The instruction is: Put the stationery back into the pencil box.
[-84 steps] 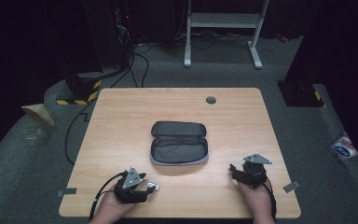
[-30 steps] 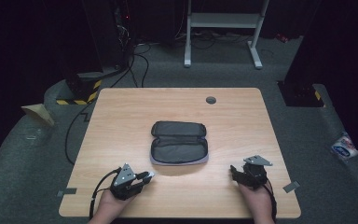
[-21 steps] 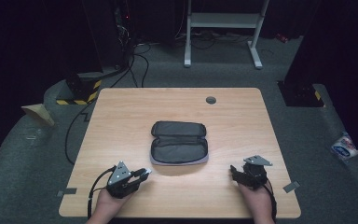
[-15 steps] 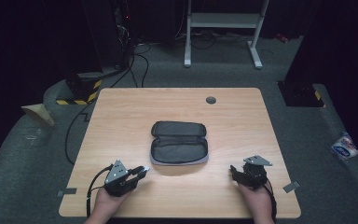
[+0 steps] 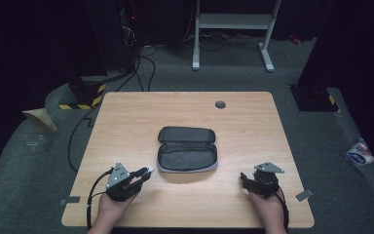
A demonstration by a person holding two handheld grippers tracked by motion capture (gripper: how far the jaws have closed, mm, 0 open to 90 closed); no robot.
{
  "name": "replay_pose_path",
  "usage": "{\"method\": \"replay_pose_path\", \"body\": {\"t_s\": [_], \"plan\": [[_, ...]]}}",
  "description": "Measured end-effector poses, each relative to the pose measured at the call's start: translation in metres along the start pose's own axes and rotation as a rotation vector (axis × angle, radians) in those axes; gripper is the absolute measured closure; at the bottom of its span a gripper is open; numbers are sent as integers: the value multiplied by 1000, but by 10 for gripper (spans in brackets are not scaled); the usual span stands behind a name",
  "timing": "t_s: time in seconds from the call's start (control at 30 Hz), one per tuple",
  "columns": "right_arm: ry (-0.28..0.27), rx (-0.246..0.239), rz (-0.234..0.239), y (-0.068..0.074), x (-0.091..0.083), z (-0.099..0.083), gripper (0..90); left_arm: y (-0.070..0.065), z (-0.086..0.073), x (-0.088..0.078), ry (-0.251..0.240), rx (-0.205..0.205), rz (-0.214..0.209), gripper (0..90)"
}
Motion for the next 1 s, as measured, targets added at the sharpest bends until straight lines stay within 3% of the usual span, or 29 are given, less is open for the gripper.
{"method": "replay_pose_path", "body": {"t_s": [0.17,0.37,0.73,1.0], "plan": [[-1,-4,2,0,1,0,298,1,7,7,-20,-17,-4,728],[-2,-5,2,0,1,0,299,-1,11,15,-15,2,-14,728],[-1,-3,2,0,0,0,298,-4,24,32,-7,2,-43,728],[-1,-3,2,0,0,0,299,1,31,42,6,4,-39,728]]}}
Point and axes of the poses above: each handheld gripper's, and its own axes: x roughly forward along the jaws, z roughly out of its top, y roughly to its left, the point moved 4 cm from there along x, roughly forward along the jaws, and after that the axes turned 10 degrees about -y, right-handed, at the moved point
